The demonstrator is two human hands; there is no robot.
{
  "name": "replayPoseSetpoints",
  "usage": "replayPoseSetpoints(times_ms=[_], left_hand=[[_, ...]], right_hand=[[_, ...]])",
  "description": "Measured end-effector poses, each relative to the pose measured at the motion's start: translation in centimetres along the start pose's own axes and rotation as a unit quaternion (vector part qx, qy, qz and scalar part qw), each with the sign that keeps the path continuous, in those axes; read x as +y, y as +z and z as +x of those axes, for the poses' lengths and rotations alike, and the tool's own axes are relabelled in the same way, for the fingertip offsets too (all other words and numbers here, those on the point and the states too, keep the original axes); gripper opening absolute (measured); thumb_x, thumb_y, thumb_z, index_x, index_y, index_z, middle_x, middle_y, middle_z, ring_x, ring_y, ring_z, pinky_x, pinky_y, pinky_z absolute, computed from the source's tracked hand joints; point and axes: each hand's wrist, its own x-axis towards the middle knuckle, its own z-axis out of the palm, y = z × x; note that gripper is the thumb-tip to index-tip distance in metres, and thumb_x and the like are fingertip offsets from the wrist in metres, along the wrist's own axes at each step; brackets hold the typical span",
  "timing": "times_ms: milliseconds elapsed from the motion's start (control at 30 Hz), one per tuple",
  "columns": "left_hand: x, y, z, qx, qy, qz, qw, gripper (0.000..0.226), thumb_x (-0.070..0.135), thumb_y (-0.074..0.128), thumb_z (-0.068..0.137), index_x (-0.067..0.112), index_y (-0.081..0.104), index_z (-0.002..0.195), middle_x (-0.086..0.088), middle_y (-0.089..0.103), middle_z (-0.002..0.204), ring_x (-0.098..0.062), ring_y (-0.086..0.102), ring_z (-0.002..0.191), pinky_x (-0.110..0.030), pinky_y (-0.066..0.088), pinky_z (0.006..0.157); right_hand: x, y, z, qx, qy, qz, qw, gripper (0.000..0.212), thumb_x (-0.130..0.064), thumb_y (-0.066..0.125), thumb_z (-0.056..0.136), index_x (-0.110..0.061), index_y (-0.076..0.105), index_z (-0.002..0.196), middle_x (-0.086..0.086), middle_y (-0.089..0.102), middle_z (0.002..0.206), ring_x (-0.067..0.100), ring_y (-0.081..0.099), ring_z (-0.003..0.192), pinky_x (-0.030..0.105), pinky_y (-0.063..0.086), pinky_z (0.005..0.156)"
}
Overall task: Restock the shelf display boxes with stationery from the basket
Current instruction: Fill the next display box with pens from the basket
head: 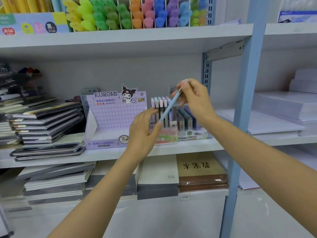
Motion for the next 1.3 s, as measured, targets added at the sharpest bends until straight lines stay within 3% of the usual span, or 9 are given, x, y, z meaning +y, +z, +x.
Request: replayPoseSetpoints(times_ms=[167, 367, 467, 567, 667, 767, 900, 1100, 1300], left_hand=[[-1.9, 0.9, -1.0, -0.118, 0.017, 0.126, 0.985, 0.070, 0.029, 0.053, 0.098, 0.019, 0.015, 0.155, 0.003, 0.014, 0.162, -0.016, 0.002, 0.150, -0.039, 0.012, 0.121], [-2.4, 1.4, -1.4, -0.081, 0.065, 0.192, 0.976, 0.073, 0.026, 0.053, 0.096, 0.019, 0.011, 0.156, 0.005, 0.006, 0.163, -0.015, -0.011, 0.150, -0.037, 0.003, 0.121], [-2.6, 1.6, -1.6, -0.068, 0.091, 0.228, 0.967, 0.074, 0.022, 0.052, 0.095, 0.017, 0.009, 0.156, 0.003, 0.005, 0.164, -0.014, -0.013, 0.149, -0.034, -0.006, 0.121], [-2.8, 1.7, -1.7, -0.072, 0.097, 0.237, 0.964, 0.076, 0.022, 0.052, 0.096, 0.017, 0.006, 0.156, 0.002, 0.002, 0.164, -0.013, -0.011, 0.149, -0.033, -0.007, 0.121], [-2.8, 1.8, -1.7, -0.067, 0.097, 0.231, 0.966, 0.076, 0.022, 0.052, 0.095, 0.016, 0.006, 0.156, 0.001, 0.003, 0.164, -0.013, -0.009, 0.150, -0.032, -0.005, 0.121], [-2.7, 1.8, -1.7, -0.069, 0.091, 0.225, 0.968, 0.076, 0.022, 0.053, 0.095, 0.016, 0.007, 0.156, 0.001, 0.005, 0.164, -0.014, -0.007, 0.150, -0.033, -0.001, 0.122], [-2.7, 1.8, -1.7, -0.077, 0.088, 0.224, 0.968, 0.076, 0.023, 0.053, 0.095, 0.016, 0.008, 0.156, 0.001, 0.007, 0.163, -0.015, -0.005, 0.150, -0.037, 0.005, 0.123], [-2.9, 1.8, -2.0, -0.069, 0.107, 0.223, 0.966, 0.078, 0.021, 0.052, 0.096, 0.016, 0.003, 0.156, 0.001, -0.002, 0.164, -0.016, -0.008, 0.150, -0.040, 0.003, 0.122], [-5.6, 2.9, -7.8, 0.042, 0.126, 0.165, 0.977, 0.062, -0.004, 0.061, 0.079, 0.003, 0.046, 0.140, -0.017, 0.043, 0.144, -0.034, 0.043, 0.131, -0.046, 0.037, 0.105]], right_hand=[[2.0, -1.3, 1.2, 0.075, -0.032, -0.066, 0.994, 0.017, -0.019, 0.046, 0.102, -0.010, 0.056, 0.090, 0.006, 0.067, 0.079, 0.018, 0.067, 0.075, 0.024, 0.055, 0.061], [4.2, 0.1, 0.5, 0.005, -0.037, -0.189, 0.981, 0.022, -0.020, 0.048, 0.101, -0.004, 0.060, 0.092, 0.005, 0.069, 0.078, 0.022, 0.066, 0.069, 0.038, 0.057, 0.064], [4.3, 0.2, 0.6, -0.029, -0.043, -0.209, 0.976, 0.024, -0.019, 0.047, 0.101, -0.002, 0.060, 0.090, 0.000, 0.067, 0.073, 0.006, 0.063, 0.061, 0.029, 0.056, 0.060], [4.0, -0.1, 1.2, -0.057, -0.036, -0.218, 0.974, 0.024, -0.018, 0.047, 0.100, -0.002, 0.062, 0.090, -0.009, 0.065, 0.070, 0.010, 0.063, 0.063, 0.021, 0.055, 0.059], [4.3, 0.2, 1.0, -0.066, -0.031, -0.222, 0.972, 0.022, -0.019, 0.049, 0.100, -0.003, 0.062, 0.095, 0.001, 0.068, 0.077, 0.017, 0.067, 0.071, 0.023, 0.057, 0.062], [4.9, 0.6, 0.4, -0.053, -0.050, -0.222, 0.972, 0.016, -0.023, 0.054, 0.098, -0.013, 0.058, 0.111, 0.003, 0.068, 0.084, 0.013, 0.064, 0.073, 0.022, 0.055, 0.063], [5.3, 0.7, 0.3, -0.026, -0.093, -0.262, 0.960, 0.011, -0.021, 0.061, 0.093, -0.016, 0.058, 0.102, -0.006, 0.059, 0.084, 0.004, 0.055, 0.074, 0.025, 0.049, 0.067], [5.2, 0.9, -0.7, -0.059, -0.067, -0.322, 0.942, 0.033, -0.021, 0.064, 0.091, -0.018, 0.058, 0.124, 0.003, 0.055, 0.103, 0.017, 0.057, 0.084, 0.038, 0.052, 0.083], [4.0, 1.9, -7.7, -0.079, -0.158, -0.199, 0.964, 0.004, -0.005, 0.059, 0.091, -0.006, 0.060, 0.095, 0.004, 0.058, 0.089, 0.011, 0.052, 0.074, 0.017, 0.042, 0.067]])
